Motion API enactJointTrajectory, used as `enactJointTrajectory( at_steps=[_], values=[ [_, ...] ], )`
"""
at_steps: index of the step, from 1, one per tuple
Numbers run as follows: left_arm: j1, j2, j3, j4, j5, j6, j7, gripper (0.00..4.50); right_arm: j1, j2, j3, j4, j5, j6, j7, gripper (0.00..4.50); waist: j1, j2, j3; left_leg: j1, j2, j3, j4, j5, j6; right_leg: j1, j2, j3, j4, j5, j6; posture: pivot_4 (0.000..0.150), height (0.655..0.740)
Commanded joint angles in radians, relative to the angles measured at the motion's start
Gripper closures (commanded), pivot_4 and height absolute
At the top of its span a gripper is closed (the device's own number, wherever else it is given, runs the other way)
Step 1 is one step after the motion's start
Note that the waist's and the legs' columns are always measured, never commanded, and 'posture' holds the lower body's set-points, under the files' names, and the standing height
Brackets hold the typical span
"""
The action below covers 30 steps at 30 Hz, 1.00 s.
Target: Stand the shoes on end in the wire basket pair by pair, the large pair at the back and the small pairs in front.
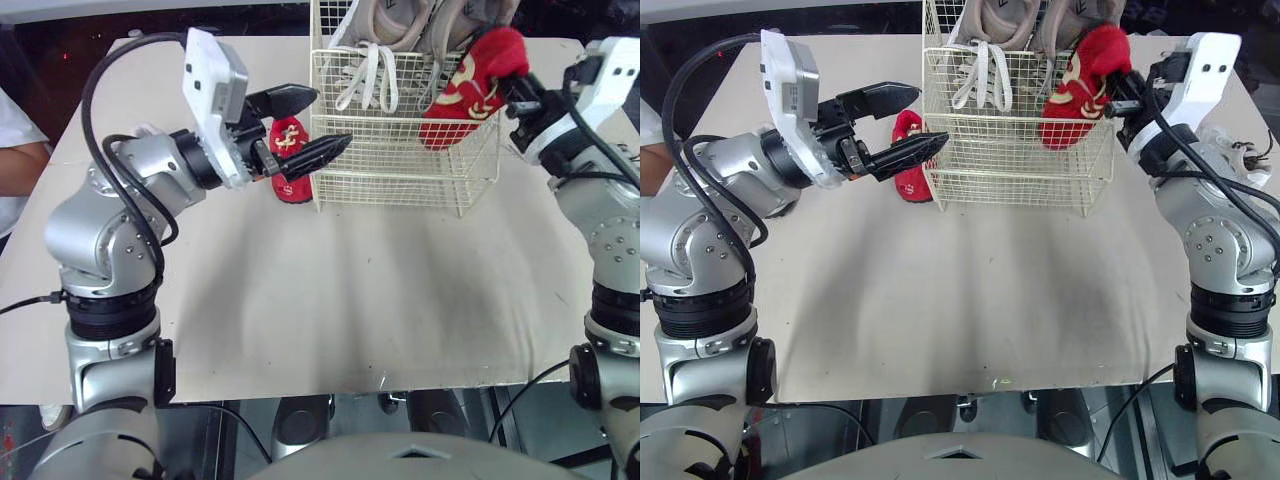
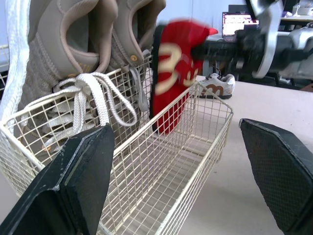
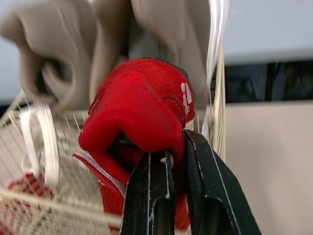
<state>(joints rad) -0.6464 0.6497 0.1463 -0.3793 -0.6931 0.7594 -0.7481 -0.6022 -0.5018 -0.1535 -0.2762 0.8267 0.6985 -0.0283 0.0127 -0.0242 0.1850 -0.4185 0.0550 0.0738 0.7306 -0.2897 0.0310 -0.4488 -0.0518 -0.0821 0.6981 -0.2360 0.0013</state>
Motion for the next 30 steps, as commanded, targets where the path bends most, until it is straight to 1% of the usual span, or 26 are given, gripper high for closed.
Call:
enactJointTrajectory(
  at_steps=[1, 5, 7, 8, 11, 12, 13, 14, 15, 16, 19, 25, 30],
  values=[
    [-0.018, 0.014, 0.017, -0.045, -0.017, 0.0, 0.016, 0.08, -0.028, 0.016, -0.012, -0.034, 0.007, 0.071, -0.023, 4.5, 0.0, 0.0, 0.0, 0.0, 0.0, 0.0, 0.0, 0.0, 0.0, 0.0, 0.0, 0.0, 0.0, 0.0, 0.0, 0.15, 0.686],
    [-0.02, 0.015, 0.01, -0.049, -0.025, 0.001, 0.022, 0.08, -0.03, 0.033, -0.023, -0.029, -0.02, 0.108, -0.046, 4.5, 0.0, 0.0, 0.0, 0.0, 0.0, 0.0, 0.0, 0.0, 0.0, 0.0, 0.0, 0.0, 0.0, 0.0, 0.0, 0.15, 0.686],
    [-0.019, 0.016, 0.008, -0.05, -0.029, 0.003, 0.019, 0.0, -0.03, 0.043, -0.031, -0.031, -0.033, 0.119, -0.057, 3.82, 0.001, 0.0, 0.0, 0.0, 0.0, 0.0, 0.0, 0.0, 0.0, 0.0, 0.0, 0.0, 0.0, 0.0, 0.0, 0.15, 0.686],
    [-0.02, 0.017, 0.007, -0.049, -0.03, 0.003, 0.019, 0.0, -0.032, 0.046, -0.034, -0.032, -0.041, 0.122, -0.06, 3.57, 0.001, 0.0, 0.0, 0.0, 0.0, 0.0, 0.0, 0.0, 0.0, 0.0, 0.0, 0.0, -0.001, 0.0, 0.0, 0.15, 0.686],
    [-0.02, 0.02, 0.003, -0.047, -0.03, 0.003, 0.017, 0.0, -0.036, 0.056, -0.045, -0.038, -0.055, 0.136, -0.064, 2.23, 0.001, 0.0, 0.0, 0.0, 0.0, 0.0, 0.0, 0.0, 0.0, 0.0, 0.0, 0.0, 0.0, 0.0, 0.0, 0.15, 0.686],
    [-0.021, 0.021, 0.002, -0.046, -0.031, 0.003, 0.015, 0.0, -0.036, 0.058, -0.047, -0.041, -0.062, 0.137, -0.064, 1.88, 0.002, 0.0, 0.0, 0.0, 0.0, 0.0, 0.0, 0.0, 0.0, 0.0, 0.0, 0.0, 0.0, 0.0, 0.0, 0.15, 0.686],
    [-0.022, 0.021, 0.0, -0.044, -0.031, 0.004, 0.014, 0.0, -0.037, 0.058, -0.048, -0.044, -0.067, 0.138, -0.063, 1.3, 0.003, 0.0, 0.0, 0.0, 0.0, 0.0, 0.0, 0.0, 0.0, 0.0, 0.0, 0.0, 0.0, 0.0, 0.0, 0.15, 0.686],
    [-0.023, 0.021, -0.002, -0.041, -0.03, 0.003, 0.012, 0.0, -0.036, 0.057, -0.05, -0.049, -0.073, 0.138, -0.063, 0.86, 0.004, 0.0, 0.0, 0.0, 0.0, 0.0, 0.0, 0.0, 0.0, 0.0, 0.0, 0.0, 0.0, 0.0, 0.0, 0.15, 0.686],
    [-0.025, 0.021, -0.004, -0.038, -0.028, 0.002, 0.01, 0.0, -0.034, 0.054, -0.052, -0.055, -0.078, 0.138, -0.061, 0.28, 0.005, 0.0, 0.0, 0.0, 0.0, 0.0, 0.0, 0.0, 0.0, 0.0, 0.0, -0.001, 0.0, 0.0, 0.0, 0.15, 0.686],
    [-0.026, 0.022, -0.006, -0.035, -0.026, 0.0, 0.008, 0.0, -0.031, 0.052, -0.055, -0.06, -0.081, 0.139, -0.058, 0.03, 0.006, 0.0, 0.0, 0.0, -0.001, -0.001, 0.0, 0.0, 0.0, 0.001, 0.0, -0.001, 0.0, 0.0, 0.0, 0.15, 0.686],
    [-0.026, 0.026, -0.005, -0.027, -0.022, -0.004, 0.002, 0.0, -0.023, 0.044, -0.068, -0.08, -0.085, 0.145, -0.047, 0.03, 0.005, 0.0, 0.0, 0.0, -0.001, 0.0, 0.0, 0.0, 0.0, 0.001, -0.001, -0.001, -0.001, 0.0, 0.0, 0.15, 0.686],
    [-0.017, 0.044, 0.0, 0.006, 0.0, -0.024, -0.017, 0.0, 0.006, -0.012, -0.098, -0.149, -0.09, 0.159, -0.004, 0.03, 0.001, 0.0, 0.0, -0.001, -0.001, -0.001, 0.0, 0.0, 0.0, 0.0, 0.0, -0.001, -0.001, 0.0, 0.0, 0.15, 0.686],
    [0.0, 0.072, 0.016, 0.058, 0.023, -0.052, -0.046, 0.0, 0.04, -0.045, -0.13, -0.224, -0.03, 0.186, 0.068, 0.03, -0.002, 0.0, 0.0, 0.0, 0.0, 0.0, -0.002, 0.0, 0.0, 0.0, 0.001, 0.0, -0.001, 0.0, 0.0, 0.15, 0.686]
  ],
)
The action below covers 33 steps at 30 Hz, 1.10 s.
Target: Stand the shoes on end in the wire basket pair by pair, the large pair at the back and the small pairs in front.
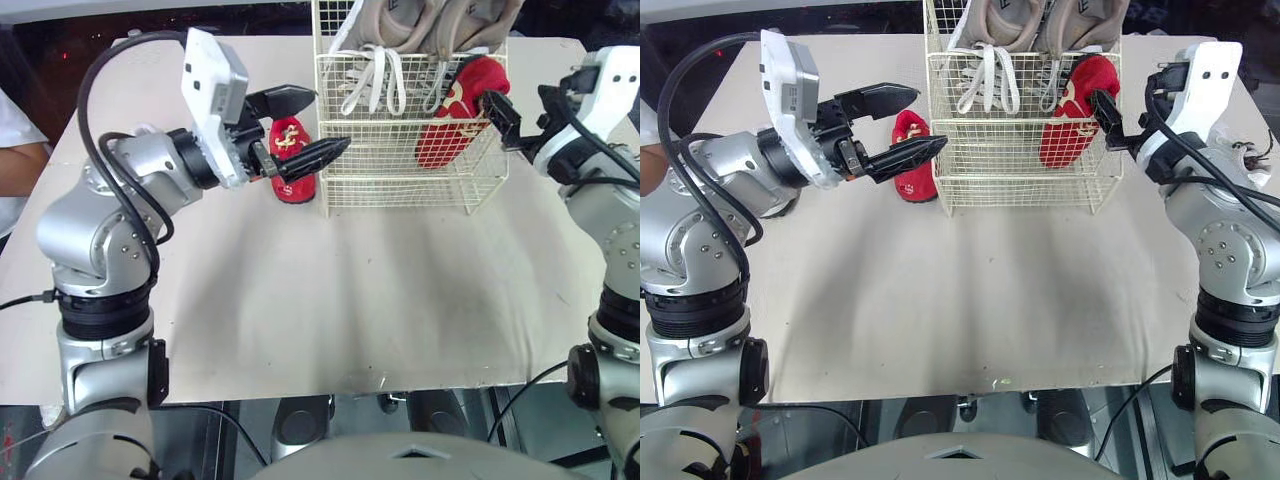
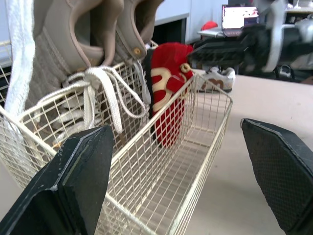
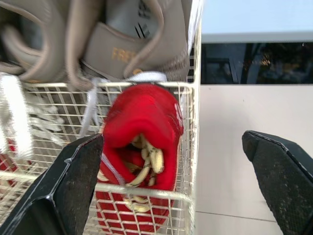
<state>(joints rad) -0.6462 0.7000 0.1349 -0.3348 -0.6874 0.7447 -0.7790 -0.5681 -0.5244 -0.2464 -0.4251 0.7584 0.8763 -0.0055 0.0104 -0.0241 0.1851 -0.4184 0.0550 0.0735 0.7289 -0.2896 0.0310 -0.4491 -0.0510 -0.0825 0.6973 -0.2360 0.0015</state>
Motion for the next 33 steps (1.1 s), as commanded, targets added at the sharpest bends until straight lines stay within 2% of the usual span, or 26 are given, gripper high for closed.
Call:
enactJointTrajectory(
  at_steps=[1, 6, 10, 14, 19, 27, 33],
  values=[
    [0.003, 0.022, 0.035, 0.031, 0.019, -0.044, -0.015, 0.0, 0.02, -0.031, -0.039, -0.091, 0.052, 0.0, 0.08, 0.03, 0.001, 0.0, 0.0, 0.0, 0.0, 0.0, 0.0, 0.0, 0.0, 0.0, 0.0, 0.0, 0.0, 0.0, 0.0, 0.15, 0.686],
    [0.007, 0.014, 0.07, 0.137, 0.051, -0.079, 0.008, 0.0, 0.174, -0.073, 0.008, -0.21, 0.054, -0.11, 0.313, 0.03, 0.005, 0.0, 0.0, 0.0, 0.0, 0.0, -0.001, 0.0, 0.0, 0.0, 0.0, 0.0, -0.001, 0.0, 0.0, 0.15, 0.686],
    [-0.009, 0.013, 0.098, 0.268, 0.085, -0.084, 0.057, 0.0, 0.348, -0.077, 0.072, -0.279, -0.024, -0.26, 0.474, 0.03, 0.004, 0.0, 0.0, 0.0, 0.0, 0.0, -0.001, 0.0, 0.0, 0.0, 0.0, 0.0, -0.002, 0.0, 0.0, 0.15, 0.686],
    [-0.027, 0.008, 0.081, 0.398, 0.132, -0.068, 0.096, 0.0, 0.424, -0.077, 0.119, -0.286, -0.098, -0.359, 0.552, 0.03, 0.002, 0.0, 0.0, 0.001, 0.0, 0.001, -0.001, 0.0, 0.0, 0.0, 0.0, 0.0, -0.001, -0.002, 0.004, 0.15, 0.686],
    [-0.12, -0.038, 0.047, 0.609, 0.198, -0.081, 0.128, 0.0, 0.429, -0.07, 0.172, -0.293, -0.149, -0.405, 0.584, 0.03, 0.005, -0.001, 0.0, 0.001, 0.0, 0.0, -0.001, 0.0, 0.0, 0.001, 0.0, -0.001, -0.001, -0.002, 0.004, 0.15, 0.686],
    [-0.397, -0.12, -0.009, 1.072, 0.351, -0.078, 0.234, 0.0, 0.386, -0.056, 0.207, -0.292, -0.189, -0.423, 0.588, 0.03, 0.005, -0.002, 0.0, -0.001, -0.001, -0.001, 0.001, 0.0, 0.0, 0.001, 0.0, -0.003, -0.001, 0.0, 0.001, 0.15, 0.686],
    [-0.56, -0.156, -0.027, 1.375, 0.432, -0.112, 0.24, 0.0, 0.379, -0.038, 0.225, -0.29, -0.217, -0.434, 0.577, 0.03, 0.003, -0.002, 0.0, -0.002, -0.001, -0.001, 0.001, 0.0, 0.0, 0.0, 0.0, -0.007, -0.001, 0.0, 0.001, 0.15, 0.686]
  ],
)
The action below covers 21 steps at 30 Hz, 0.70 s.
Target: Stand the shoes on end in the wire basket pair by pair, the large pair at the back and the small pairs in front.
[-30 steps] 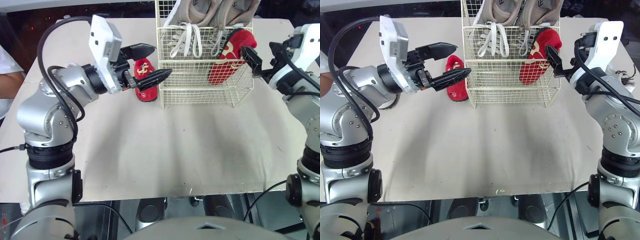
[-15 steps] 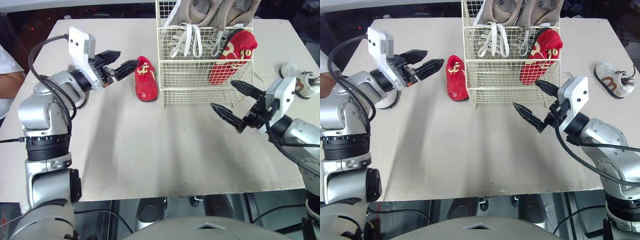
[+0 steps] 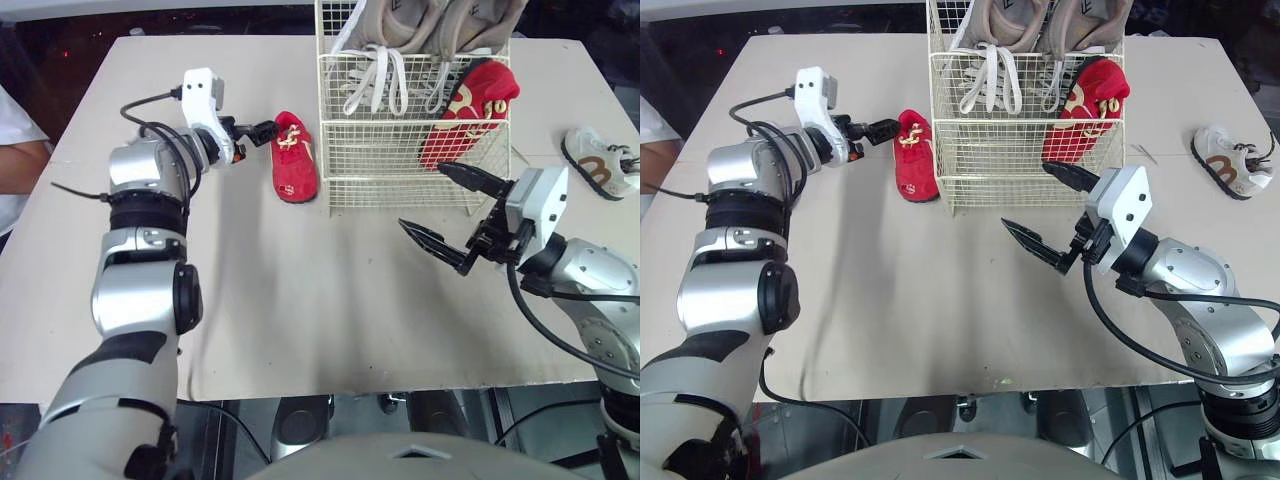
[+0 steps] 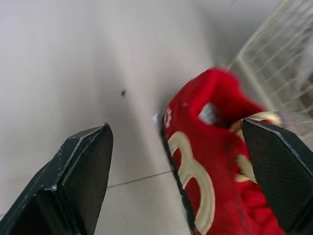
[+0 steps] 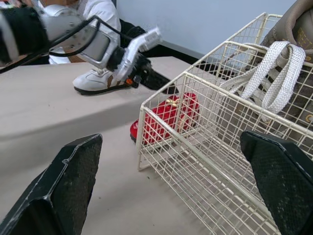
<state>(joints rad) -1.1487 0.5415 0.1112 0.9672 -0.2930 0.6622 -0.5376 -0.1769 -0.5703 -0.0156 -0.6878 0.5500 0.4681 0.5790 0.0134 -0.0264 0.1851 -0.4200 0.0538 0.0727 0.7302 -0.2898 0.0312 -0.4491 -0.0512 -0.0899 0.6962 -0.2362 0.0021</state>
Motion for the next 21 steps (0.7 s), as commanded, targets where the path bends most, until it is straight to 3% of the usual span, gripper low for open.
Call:
enactJointTrajectory(
  at_steps=[1, 9, 12, 17, 20, 21],
  values=[
    [-0.076, -0.003, 0.004, 0.115, 0.04, -0.031, -0.002, 0.0, -0.014, 0.014, -0.003, -0.027, -0.013, -0.027, -0.012, 0.03, -0.001, 0.0, 0.0, 0.0, 0.0, 0.0, 0.0, 0.0, 0.0, 0.0, 0.0, 0.0, 0.0, 0.0, 0.0, 0.15, 0.686],
    [-0.148, -0.026, 0.001, 0.279, 0.101, -0.027, -0.018, 0.0, -0.001, 0.04, 0.015, -0.025, -0.057, -0.043, -0.026, 0.03, -0.001, 0.0, 0.0, 0.0, 0.0, 0.0, 0.001, 0.0, 0.0, 0.0, 0.0, 0.0, 0.001, 0.0, 0.0, 0.15, 0.686],
    [-0.155, -0.02, -0.001, 0.301, 0.125, -0.029, -0.023, 0.81, 0.008, 0.041, 0.014, -0.023, -0.073, -0.048, -0.023, 0.0, -0.001, 0.0, 0.0, 0.0, 0.0, 0.0, 0.001, 0.0, 0.0, 0.0, 0.0, 0.0, 0.001, 0.0, 0.0, 0.15, 0.686],
    [-0.155, -0.007, 0.002, 0.31, 0.145, -0.028, -0.042, 3.16, 0.012, 0.046, 0.019, -0.017, -0.089, -0.059, -0.018, 0.0, -0.009, 0.0, 0.0, 0.001, 0.0, 0.001, 0.001, 0.0, 0.0, 0.0, 0.0, 0.001, 0.002, 0.0, 0.0, 0.15, 0.686],
    [-0.155, 0.007, 0.013, 0.307, 0.148, -0.022, -0.052, 4.33, 0.009, 0.046, 0.024, -0.012, -0.096, -0.065, -0.012, 0.0, -0.015, 0.0, 0.0, 0.002, 0.001, 0.001, 0.001, 0.0, 0.0, 0.0, 0.0, 0.001, 0.003, 0.0, 0.001, 0.15, 0.686],
    [-0.155, 0.012, 0.021, 0.304, 0.145, -0.022, -0.053, 4.45, 0.007, 0.047, 0.025, -0.01, -0.097, -0.067, -0.01, 0.0, -0.015, 0.0, 0.0, 0.002, 0.001, 0.001, 0.001, 0.0, 0.0, 0.0, 0.0, 0.001, 0.003, 0.0, 0.0, 0.15, 0.686]
  ],
)
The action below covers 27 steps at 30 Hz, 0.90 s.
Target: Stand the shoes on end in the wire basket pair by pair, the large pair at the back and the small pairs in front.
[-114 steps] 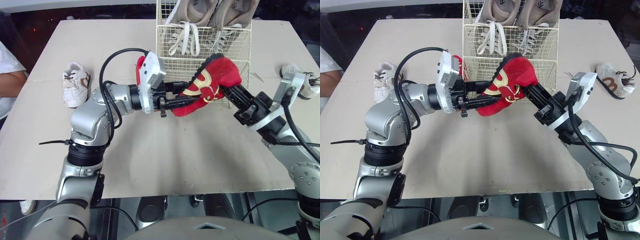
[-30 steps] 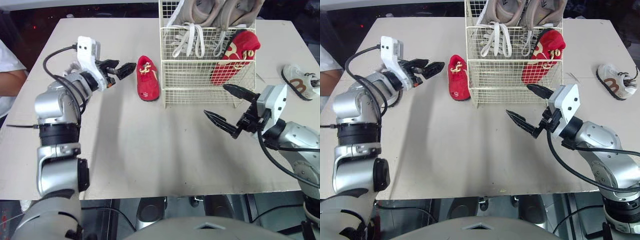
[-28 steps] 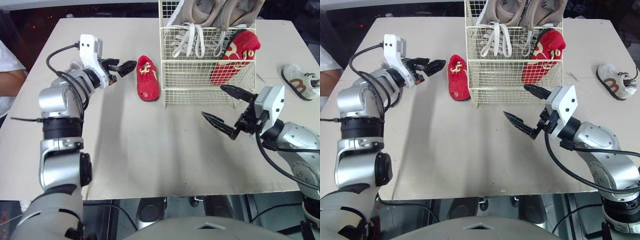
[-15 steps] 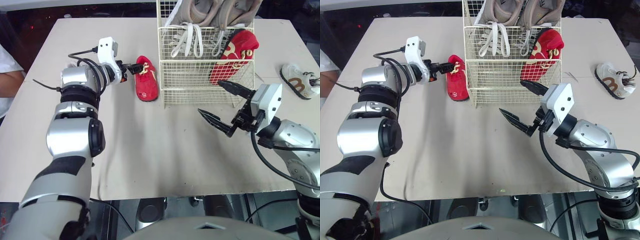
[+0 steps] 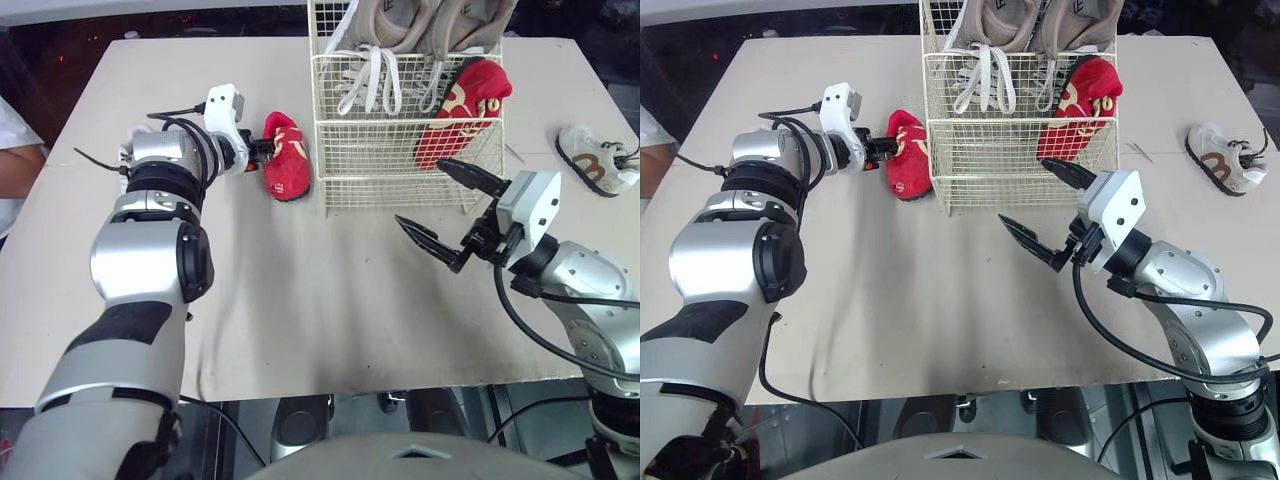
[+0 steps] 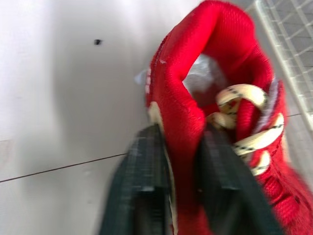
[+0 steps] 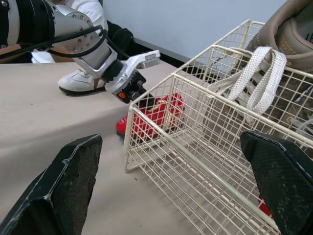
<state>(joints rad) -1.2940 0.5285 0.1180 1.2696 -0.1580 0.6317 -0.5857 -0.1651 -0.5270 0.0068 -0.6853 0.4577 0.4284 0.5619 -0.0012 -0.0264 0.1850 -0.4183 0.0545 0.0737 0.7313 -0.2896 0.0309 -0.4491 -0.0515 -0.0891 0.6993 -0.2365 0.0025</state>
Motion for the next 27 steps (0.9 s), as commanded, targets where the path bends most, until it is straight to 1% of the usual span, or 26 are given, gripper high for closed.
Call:
enactJointTrajectory(
  at_steps=[1, 5, 8, 10, 14, 16, 18, 20, 22, 23, 25, 27],
  values=[
    [-0.01, 0.03, 0.023, -0.002, 0.005, 0.009, -0.005, 4.45, -0.007, 0.004, 0.004, -0.01, -0.006, -0.028, 0.01, 0.0, -0.002, 0.0, 0.0, 0.0, 0.0, 0.0, 0.0, 0.0, 0.0, 0.0, 0.0, 0.0, 0.0, 0.0, 0.0, 0.15, 0.686],
    [-0.012, 0.051, 0.071, -0.027, -0.022, 0.002, 0.0, 4.45, -0.018, 0.002, 0.006, 0.001, -0.007, -0.033, 0.02, 0.0, -0.008, 0.0, 0.0, -0.001, 0.0, 0.0, 0.0, 0.0, 0.0, 0.0, 0.0, 0.0, -0.001, 0.0, 0.0, 0.15, 0.686],
    [-0.006, 0.073, 0.104, -0.089, -0.045, -0.006, -0.025, 4.45, -0.035, 0.004, 0.003, 0.012, -0.001, -0.032, 0.029, 0.0, -0.01, -0.001, 0.0, -0.001, 0.0, 0.0, 0.0, 0.0, 0.0, -0.001, 0.0, 0.0, -0.001, 0.0, -0.001, 0.15, 0.686],
    [0.011, 0.083, 0.142, -0.164, -0.075, -0.018, -0.016, 4.45, -0.047, 0.006, 0.003, 0.021, 0.005, -0.031, 0.035, 0.0, -0.009, -0.001, 0.0, -0.002, 0.0, -0.001, 0.0, 0.0, 0.0, -0.001, -0.001, -0.001, -0.001, 0.0, -0.001, 0.15, 0.686],
    [0.12, 0.069, 0.241, -0.511, -0.173, -0.025, 0.023, 4.45, -0.07, 0.006, -0.003, 0.044, 0.01, -0.036, 0.051, 0.0, -0.009, -0.001, 0.001, -0.004, 0.001, -0.003, 0.002, 0.0, 0.0, -0.001, -0.003, 0.002, -0.001, 0.001, -0.001, 0.15, 0.686],
    [0.178, 0.044, 0.283, -0.688, -0.22, -0.01, 0.064, 4.45, -0.079, 0.006, -0.01, 0.055, 0.014, -0.041, 0.056, 0.0, -0.008, -0.001, 0.001, -0.005, 0.001, -0.003, 0.003, 0.0, 0.0, -0.001, -0.004, 0.001, -0.001, 0.001, -0.001, 0.15, 0.686],
    [0.233, -0.007, 0.338, -0.9, -0.296, -0.035, 0.1, 4.45, -0.091, 0.004, -0.021, 0.07, 0.018, -0.046, 0.061, 0.0, -0.001, -0.001, 0.001, -0.006, 0.001, -0.003, 0.004, 0.0, 0.0, -0.001, -0.006, 0.001, -0.001, 0.001, -0.001, 0.15, 0.686],
    [0.264, -0.04, 0.36, -1.028, -0.333, -0.034, 0.138, 4.45, -0.1, 0.005, -0.028, 0.08, 0.02, -0.051, 0.064, 0.0, 0.003, -0.001, 0.001, -0.007, 0.001, -0.004, 0.006, 0.0, 0.0, -0.001, -0.006, -0.001, -0.001, 0.001, -0.001, 0.15, 0.686],
    [0.287, -0.101, 0.357, -1.161, -0.361, -0.057, 0.192, 4.45, -0.112, 0.011, -0.033, 0.093, 0.021, -0.056, 0.061, 0.0, 0.012, -0.001, 0.001, -0.007, 0.001, -0.005, 0.007, 0.0, 0.0, -0.001, -0.007, -0.001, 0.0, 0.001, -0.001, 0.15, 0.686],
    [0.296, -0.125, 0.351, -1.208, -0.365, -0.073, 0.214, 4.45, -0.117, 0.013, -0.034, 0.098, 0.021, -0.059, 0.061, 0.0, 0.016, -0.001, 0.0, -0.007, 0.0, -0.005, 0.007, 0.0, 0.0, -0.001, -0.007, -0.001, 0.0, 0.001, -0.001, 0.15, 0.686],
    [0.316, -0.183, 0.307, -1.277, -0.328, -0.166, 0.248, 4.45, -0.124, 0.02, -0.036, 0.106, 0.021, -0.064, 0.058, 0.0, 0.019, -0.001, 0.0, -0.007, 0.0, -0.006, 0.007, 0.0, 0.0, 0.0, -0.005, -0.001, 0.0, 0.001, -0.001, 0.15, 0.686],
    [0.33, -0.23, 0.236, -1.305, -0.24, -0.282, 0.289, 4.45, -0.13, 0.031, -0.041, 0.111, 0.024, -0.064, 0.049, 0.0, 0.021, -0.001, 0.0, -0.007, 0.0, -0.006, 0.007, 0.0, 0.0, 0.0, -0.003, -0.002, 0.0, 0.001, -0.001, 0.15, 0.686]
  ],
)
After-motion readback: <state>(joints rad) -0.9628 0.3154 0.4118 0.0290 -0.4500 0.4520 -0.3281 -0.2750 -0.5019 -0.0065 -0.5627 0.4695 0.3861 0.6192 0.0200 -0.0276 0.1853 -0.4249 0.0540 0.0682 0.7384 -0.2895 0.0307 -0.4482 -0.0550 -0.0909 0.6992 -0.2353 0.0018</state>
